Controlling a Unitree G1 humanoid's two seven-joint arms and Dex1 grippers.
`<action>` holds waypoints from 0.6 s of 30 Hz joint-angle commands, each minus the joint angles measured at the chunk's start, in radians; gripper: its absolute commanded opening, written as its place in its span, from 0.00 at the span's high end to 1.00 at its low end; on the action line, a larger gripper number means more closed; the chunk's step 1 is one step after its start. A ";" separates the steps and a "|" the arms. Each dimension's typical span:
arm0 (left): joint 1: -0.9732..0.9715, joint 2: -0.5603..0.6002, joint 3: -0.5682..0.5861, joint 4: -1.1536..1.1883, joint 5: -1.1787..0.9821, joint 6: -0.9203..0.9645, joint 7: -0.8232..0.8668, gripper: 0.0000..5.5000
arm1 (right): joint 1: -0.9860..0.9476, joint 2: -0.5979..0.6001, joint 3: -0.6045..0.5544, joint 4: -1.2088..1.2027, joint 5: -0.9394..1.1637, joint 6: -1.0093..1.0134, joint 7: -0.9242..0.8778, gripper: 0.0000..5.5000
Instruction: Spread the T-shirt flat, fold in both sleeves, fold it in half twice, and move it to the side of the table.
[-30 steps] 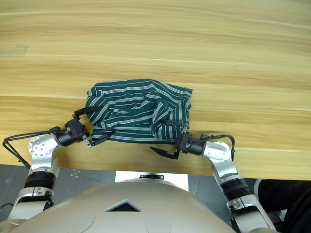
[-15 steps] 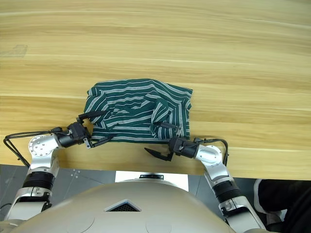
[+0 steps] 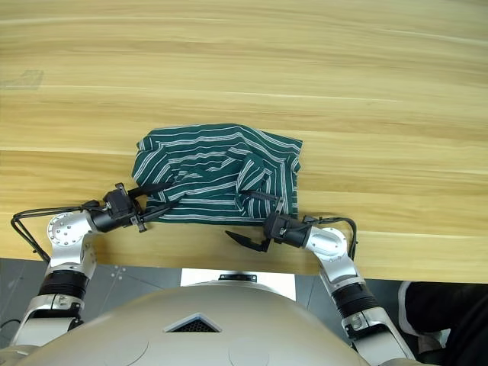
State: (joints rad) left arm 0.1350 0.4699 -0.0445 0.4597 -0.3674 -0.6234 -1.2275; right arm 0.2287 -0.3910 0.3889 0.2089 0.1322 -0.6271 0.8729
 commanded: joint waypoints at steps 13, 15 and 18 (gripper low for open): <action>0.034 -0.052 0.058 -0.016 -0.056 0.014 0.011 0.99 | -0.044 0.034 -0.055 0.003 0.028 0.054 -0.054 0.13; 0.038 -0.057 0.059 -0.024 -0.057 0.016 0.011 0.99 | -0.052 0.044 -0.071 0.007 0.019 0.072 -0.084 0.13; 0.040 -0.064 0.059 -0.033 -0.056 0.017 0.010 1.00 | -0.062 0.066 -0.084 0.015 0.007 0.101 -0.121 0.23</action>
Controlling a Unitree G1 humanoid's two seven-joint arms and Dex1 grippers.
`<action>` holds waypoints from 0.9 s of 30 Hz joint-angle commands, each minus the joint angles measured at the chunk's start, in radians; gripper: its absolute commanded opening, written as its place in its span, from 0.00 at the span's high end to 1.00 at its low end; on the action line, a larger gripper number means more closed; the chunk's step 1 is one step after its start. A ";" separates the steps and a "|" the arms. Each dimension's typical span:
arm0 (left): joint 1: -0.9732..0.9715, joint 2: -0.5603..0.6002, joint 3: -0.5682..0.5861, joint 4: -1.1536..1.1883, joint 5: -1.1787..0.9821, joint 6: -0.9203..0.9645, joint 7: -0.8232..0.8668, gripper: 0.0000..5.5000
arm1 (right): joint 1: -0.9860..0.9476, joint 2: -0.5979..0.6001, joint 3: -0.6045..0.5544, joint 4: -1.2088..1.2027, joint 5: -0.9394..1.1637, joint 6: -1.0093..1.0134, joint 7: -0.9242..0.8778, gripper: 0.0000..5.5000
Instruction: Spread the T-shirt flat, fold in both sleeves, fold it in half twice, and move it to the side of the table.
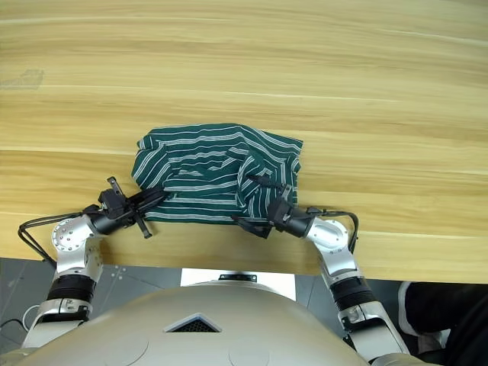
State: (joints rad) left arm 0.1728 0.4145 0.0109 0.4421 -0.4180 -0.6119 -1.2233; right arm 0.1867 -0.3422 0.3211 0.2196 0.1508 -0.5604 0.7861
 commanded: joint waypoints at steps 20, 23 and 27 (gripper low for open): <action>-0.010 -0.024 0.010 -0.035 -0.006 0.014 0.011 1.00 | 0.099 -0.075 0.028 -0.042 -0.030 -0.007 0.053 0.84; -0.006 -0.022 0.014 -0.038 -0.011 0.015 0.011 1.00 | 0.110 -0.108 0.008 -0.049 -0.012 -0.008 0.070 0.94; 0.001 -0.019 0.023 -0.046 -0.016 0.017 0.013 1.00 | 0.093 -0.134 -0.028 -0.053 0.007 -0.002 0.071 1.00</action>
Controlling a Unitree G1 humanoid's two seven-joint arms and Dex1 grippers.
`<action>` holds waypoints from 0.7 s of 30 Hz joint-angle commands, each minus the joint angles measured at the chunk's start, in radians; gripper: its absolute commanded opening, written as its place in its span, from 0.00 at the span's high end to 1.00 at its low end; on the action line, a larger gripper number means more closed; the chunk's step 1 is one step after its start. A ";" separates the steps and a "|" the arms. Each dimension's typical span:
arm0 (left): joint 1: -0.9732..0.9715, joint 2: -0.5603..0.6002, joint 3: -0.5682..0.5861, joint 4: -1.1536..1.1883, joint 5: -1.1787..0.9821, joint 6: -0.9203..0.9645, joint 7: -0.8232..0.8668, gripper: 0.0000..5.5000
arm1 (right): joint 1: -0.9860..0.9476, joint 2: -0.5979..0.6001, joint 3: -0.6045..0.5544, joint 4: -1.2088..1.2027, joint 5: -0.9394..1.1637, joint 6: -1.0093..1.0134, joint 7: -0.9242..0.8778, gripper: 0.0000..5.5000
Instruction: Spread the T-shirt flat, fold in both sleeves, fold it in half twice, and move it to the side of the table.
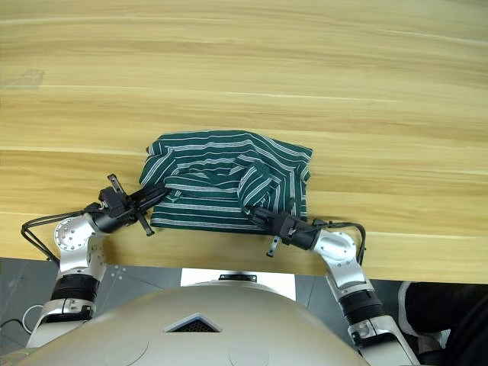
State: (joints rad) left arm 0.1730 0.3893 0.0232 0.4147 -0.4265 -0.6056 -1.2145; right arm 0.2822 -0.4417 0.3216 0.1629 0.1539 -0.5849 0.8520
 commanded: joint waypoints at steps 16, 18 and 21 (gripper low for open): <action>-0.019 -0.023 0.012 -0.031 -0.047 0.029 -0.006 1.00 | -0.066 -0.037 -0.182 -0.094 0.273 0.121 0.063 1.00; -0.027 -0.039 0.023 -0.061 -0.102 0.055 -0.020 1.00 | -0.111 -0.028 -0.230 -0.062 0.317 0.131 0.069 1.00; -0.038 -0.056 0.030 -0.081 -0.144 0.075 -0.038 1.00 | -0.163 -0.025 -0.268 -0.008 0.313 0.119 0.089 1.00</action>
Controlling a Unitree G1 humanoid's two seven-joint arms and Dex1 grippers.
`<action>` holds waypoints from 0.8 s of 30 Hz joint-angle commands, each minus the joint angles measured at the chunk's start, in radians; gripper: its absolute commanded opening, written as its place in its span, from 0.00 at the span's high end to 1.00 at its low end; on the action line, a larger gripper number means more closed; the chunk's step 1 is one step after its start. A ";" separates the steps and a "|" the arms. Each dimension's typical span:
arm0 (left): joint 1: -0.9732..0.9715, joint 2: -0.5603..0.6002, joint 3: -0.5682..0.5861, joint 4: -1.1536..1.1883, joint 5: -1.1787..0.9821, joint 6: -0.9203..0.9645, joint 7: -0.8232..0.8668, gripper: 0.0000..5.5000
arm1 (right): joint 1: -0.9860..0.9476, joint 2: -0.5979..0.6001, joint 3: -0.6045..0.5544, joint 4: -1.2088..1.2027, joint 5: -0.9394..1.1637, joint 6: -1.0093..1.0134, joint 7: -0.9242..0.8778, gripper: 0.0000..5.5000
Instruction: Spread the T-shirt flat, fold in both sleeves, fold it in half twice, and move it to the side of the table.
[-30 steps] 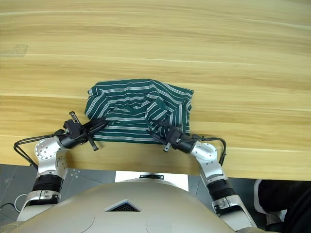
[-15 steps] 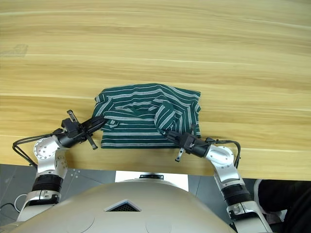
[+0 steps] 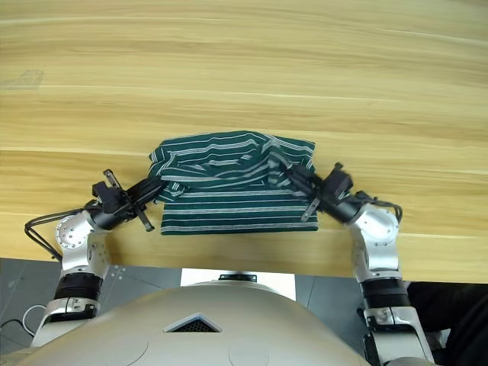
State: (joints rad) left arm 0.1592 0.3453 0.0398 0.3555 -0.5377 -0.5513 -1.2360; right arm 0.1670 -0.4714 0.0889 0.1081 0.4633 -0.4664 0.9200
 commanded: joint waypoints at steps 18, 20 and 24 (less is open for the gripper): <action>0.253 0.024 0.077 -0.336 -0.087 0.116 -0.003 1.00 | 0.170 -0.161 -0.128 -0.015 -0.096 -0.053 0.211 1.00; 0.174 0.051 0.073 -0.274 -0.063 0.137 -0.012 1.00 | 0.080 -0.129 -0.129 -0.006 0.008 0.019 0.240 1.00; -0.381 0.050 -0.043 0.256 0.214 0.166 0.098 1.00 | -0.531 0.009 -0.047 0.556 -0.203 0.064 0.070 1.00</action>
State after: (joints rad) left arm 0.1214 0.3991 0.0667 0.2878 -0.5158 -0.3913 -1.2456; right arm -0.0071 -0.5360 -0.0074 0.3146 0.4345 -0.4127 1.1449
